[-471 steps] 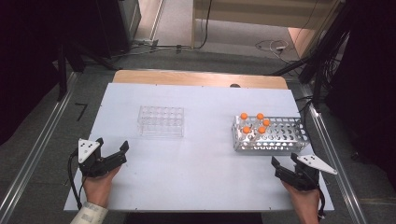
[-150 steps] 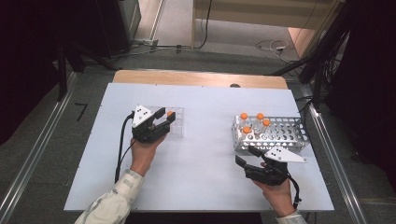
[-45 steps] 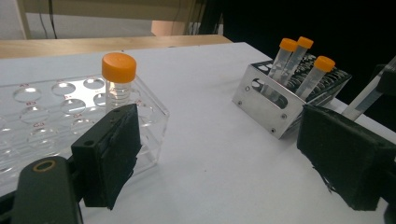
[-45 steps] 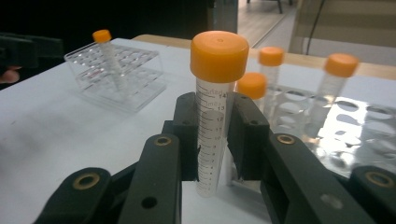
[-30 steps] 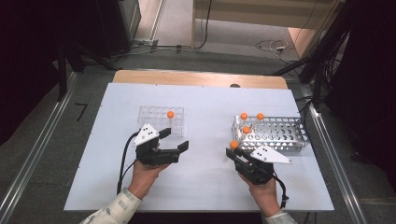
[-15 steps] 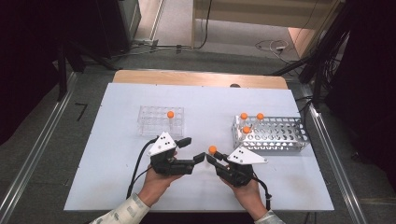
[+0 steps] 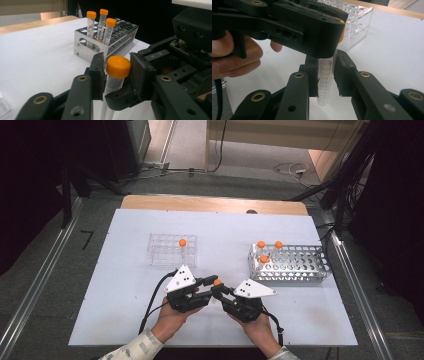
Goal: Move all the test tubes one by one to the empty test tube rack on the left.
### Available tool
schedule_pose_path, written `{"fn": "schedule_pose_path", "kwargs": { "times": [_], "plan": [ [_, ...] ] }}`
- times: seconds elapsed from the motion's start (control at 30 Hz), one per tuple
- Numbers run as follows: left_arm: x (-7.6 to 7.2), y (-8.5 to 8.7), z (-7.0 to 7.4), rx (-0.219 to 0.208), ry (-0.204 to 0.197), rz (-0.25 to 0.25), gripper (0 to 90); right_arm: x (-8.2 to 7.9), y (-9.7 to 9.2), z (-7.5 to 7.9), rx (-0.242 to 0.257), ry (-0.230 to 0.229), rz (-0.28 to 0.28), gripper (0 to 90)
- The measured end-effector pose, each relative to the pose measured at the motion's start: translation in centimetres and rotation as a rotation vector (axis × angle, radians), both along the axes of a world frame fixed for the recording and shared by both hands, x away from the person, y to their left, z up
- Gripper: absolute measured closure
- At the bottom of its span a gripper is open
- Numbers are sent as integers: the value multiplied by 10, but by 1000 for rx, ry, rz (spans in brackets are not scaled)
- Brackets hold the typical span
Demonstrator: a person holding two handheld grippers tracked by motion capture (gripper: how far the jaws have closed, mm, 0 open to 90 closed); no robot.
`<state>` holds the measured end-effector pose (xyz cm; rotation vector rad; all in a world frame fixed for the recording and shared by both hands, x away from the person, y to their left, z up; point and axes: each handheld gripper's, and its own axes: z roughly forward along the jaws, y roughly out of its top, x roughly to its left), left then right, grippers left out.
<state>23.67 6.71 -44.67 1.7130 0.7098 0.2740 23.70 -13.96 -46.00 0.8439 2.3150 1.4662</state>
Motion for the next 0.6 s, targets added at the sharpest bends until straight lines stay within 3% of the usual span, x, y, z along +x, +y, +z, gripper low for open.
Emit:
{"fn": "schedule_pose_path", "kwargs": {
  "times": [0.37,0.6],
  "plan": [
    [1,2,0,-12,11,2,694,1,-1,1,9,8,7,710],
    [6,16,7,-44,8,42,695,0,-4,5,11,1,41,454]
  ]
}}
